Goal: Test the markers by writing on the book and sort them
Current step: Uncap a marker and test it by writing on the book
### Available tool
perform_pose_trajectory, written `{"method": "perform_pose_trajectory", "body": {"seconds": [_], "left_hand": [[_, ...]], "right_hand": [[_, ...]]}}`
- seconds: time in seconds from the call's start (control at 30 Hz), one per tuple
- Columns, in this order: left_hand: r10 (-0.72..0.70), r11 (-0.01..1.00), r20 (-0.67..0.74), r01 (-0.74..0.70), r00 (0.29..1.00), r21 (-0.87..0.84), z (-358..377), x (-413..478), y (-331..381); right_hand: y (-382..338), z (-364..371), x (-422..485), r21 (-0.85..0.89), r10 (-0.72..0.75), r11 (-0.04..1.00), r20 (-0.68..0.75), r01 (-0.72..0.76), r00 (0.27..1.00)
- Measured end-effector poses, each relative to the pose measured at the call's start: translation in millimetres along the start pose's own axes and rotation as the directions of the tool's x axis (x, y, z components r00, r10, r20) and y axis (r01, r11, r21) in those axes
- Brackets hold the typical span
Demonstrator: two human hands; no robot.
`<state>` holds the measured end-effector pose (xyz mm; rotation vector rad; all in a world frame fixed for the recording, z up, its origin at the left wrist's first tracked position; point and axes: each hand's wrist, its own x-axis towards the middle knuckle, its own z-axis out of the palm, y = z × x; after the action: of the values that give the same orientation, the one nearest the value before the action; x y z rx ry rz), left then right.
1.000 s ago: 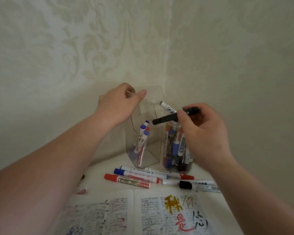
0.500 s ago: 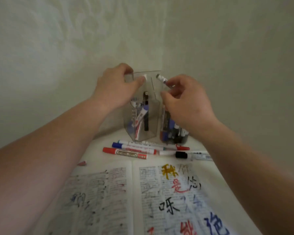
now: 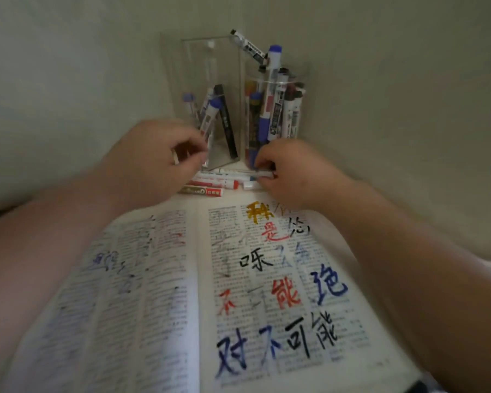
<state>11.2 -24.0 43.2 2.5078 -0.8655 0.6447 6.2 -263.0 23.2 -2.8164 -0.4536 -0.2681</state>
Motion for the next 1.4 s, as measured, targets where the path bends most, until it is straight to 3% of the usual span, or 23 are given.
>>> {"method": "perform_pose_trajectory", "body": {"seconds": [0.1,0.37,0.5,0.63,0.77,0.9,1.0,1.07,1.13,1.23,1.4], "left_hand": [[-0.029,0.997,0.173,0.016,0.984,0.076,18.9,-18.5,-16.9],[-0.244,0.968,0.073,0.247,0.967,-0.039,21.7,-41.5,-42.4],[-0.199,0.980,0.110,0.196,0.974,0.039,21.9,-46.7,-38.5],[-0.110,0.986,0.240,0.075,0.964,0.150,31.0,-42.8,-35.0],[-0.127,0.977,0.253,0.077,0.959,0.198,37.8,-41.3,-37.1],[-0.127,0.987,0.226,0.100,0.966,0.124,36.5,-41.9,-37.1],[-0.077,0.992,0.115,0.087,0.990,-0.087,29.0,-41.3,-30.1],[-0.013,0.987,0.085,0.026,0.996,-0.160,25.4,-41.3,-25.3],[0.050,0.983,0.094,-0.033,0.994,-0.178,24.8,-43.1,-21.2],[0.057,0.984,0.143,-0.031,0.988,-0.176,24.8,-44.2,-18.0],[-0.070,0.990,0.204,0.093,0.977,-0.107,25.1,-41.6,-16.6]], "right_hand": [[-3.8,6.3,-3.5,-0.065,-0.003,0.998,0.094,0.009,0.996],[-3.9,10.5,-4.5,-0.108,0.018,0.994,0.131,-0.004,0.991],[-4.3,11.6,-1.5,-0.119,0.015,0.993,0.114,-0.001,0.993],[-4.6,12.8,2.3,-0.125,0.009,0.992,0.114,0.005,0.993],[-5.4,12.4,0.0,-0.083,-0.003,0.996,0.094,0.011,0.996],[-3.5,15.3,-4.0,0.036,-0.042,0.998,-0.035,0.043,0.998],[-8.1,19.8,-7.4,0.297,-0.019,0.952,-0.193,0.077,0.981],[-16.3,20.6,-9.5,0.579,0.042,0.814,-0.141,0.048,0.989],[-24.1,22.8,-11.0,0.768,0.011,0.639,-0.052,0.033,0.999],[-29.3,24.6,-10.1,0.811,-0.008,0.584,-0.041,0.038,0.999],[-27.3,20.4,-8.7,0.844,0.058,0.533,-0.106,0.060,0.993]]}}
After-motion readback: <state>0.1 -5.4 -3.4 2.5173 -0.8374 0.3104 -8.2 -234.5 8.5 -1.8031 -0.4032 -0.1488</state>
